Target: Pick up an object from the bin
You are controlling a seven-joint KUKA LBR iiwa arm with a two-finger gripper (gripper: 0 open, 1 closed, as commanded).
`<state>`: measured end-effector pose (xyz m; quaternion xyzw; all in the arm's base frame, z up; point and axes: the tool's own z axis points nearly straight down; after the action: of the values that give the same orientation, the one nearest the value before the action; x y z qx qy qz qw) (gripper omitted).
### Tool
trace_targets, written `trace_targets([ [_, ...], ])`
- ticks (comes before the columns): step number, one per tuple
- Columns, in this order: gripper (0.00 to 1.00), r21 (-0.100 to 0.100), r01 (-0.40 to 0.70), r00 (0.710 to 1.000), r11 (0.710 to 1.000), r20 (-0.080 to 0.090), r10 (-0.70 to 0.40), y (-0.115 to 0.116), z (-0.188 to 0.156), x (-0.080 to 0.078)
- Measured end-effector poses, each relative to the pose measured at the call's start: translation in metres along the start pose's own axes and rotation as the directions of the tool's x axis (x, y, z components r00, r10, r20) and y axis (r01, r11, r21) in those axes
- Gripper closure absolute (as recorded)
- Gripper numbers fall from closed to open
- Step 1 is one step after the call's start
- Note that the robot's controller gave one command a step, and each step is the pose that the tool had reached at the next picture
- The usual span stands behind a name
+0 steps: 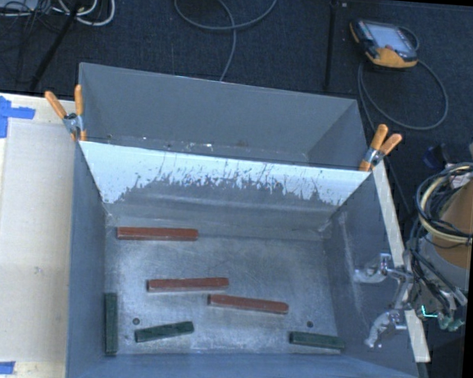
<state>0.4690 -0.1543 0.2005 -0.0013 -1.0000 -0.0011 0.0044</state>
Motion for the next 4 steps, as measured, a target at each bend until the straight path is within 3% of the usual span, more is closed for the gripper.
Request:
trace_targets([
  [1,0.0,0.002,0.004,1.0,1.0,0.008,-0.004,0.001,-0.004,-0.002],
  [2,0.0,0.004,0.04,0.999,0.999,0.012,-0.04,0.048,0.082,-0.011],
  [3,0.0,0.001,0.069,0.998,0.998,0.005,-0.069,0.075,0.076,-0.017],
  [4,0.0,0.001,-0.128,0.992,0.992,0.006,0.128,0.147,0.082,-0.026],
])
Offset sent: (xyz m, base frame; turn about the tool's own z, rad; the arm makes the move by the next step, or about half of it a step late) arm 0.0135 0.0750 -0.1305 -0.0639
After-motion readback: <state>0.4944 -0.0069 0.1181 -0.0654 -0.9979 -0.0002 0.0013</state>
